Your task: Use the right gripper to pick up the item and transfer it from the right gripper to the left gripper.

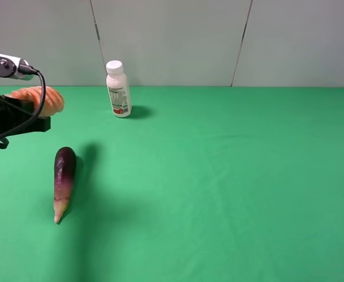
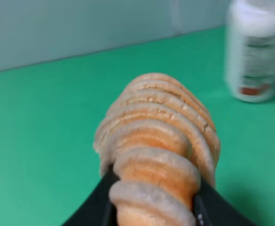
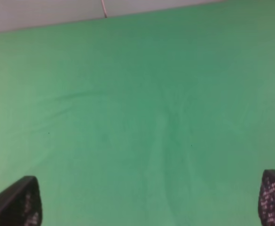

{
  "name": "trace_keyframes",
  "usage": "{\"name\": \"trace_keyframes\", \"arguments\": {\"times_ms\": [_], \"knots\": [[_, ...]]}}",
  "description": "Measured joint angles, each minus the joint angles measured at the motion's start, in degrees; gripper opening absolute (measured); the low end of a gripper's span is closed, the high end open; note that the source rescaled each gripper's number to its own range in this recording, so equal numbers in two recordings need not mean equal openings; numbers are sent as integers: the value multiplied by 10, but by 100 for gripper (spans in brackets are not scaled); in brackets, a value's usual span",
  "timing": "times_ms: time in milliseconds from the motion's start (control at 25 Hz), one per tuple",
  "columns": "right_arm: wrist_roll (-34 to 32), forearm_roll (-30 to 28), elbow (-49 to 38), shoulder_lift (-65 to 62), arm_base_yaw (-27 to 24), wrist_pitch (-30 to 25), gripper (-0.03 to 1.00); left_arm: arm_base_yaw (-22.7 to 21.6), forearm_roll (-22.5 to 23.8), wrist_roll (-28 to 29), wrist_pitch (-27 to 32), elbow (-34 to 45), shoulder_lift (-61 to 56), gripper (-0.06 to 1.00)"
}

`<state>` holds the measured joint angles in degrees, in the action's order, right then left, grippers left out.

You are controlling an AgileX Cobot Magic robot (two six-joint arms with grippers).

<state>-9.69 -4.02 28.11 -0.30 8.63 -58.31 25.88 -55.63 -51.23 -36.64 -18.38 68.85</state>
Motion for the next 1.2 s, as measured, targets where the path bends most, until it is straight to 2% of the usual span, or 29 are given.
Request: {"name": "trace_keyframes", "arguments": {"times_ms": [160,280,480,600,720,920,1080,1200], "knots": [[0,0,0,0,0,0,100,0,9,38,-74,5,65,0],[0,0,0,0,0,0,100,-6,57,85,-107,1,125,0],[0,0,0,0,0,0,100,-28,179,172,-182,-10,214,0],[0,0,0,0,0,0,100,-32,215,218,-250,-11,264,0],[0,0,0,0,0,0,100,-33,224,258,-305,-12,314,0],[0,0,0,0,0,-1,100,-45,230,325,-317,-33,377,0],[0,0,0,0,0,-1,100,-50,253,341,-318,-50,387,0],[0,0,0,0,0,-1,100,-69,290,344,-318,-67,387,0]]}}
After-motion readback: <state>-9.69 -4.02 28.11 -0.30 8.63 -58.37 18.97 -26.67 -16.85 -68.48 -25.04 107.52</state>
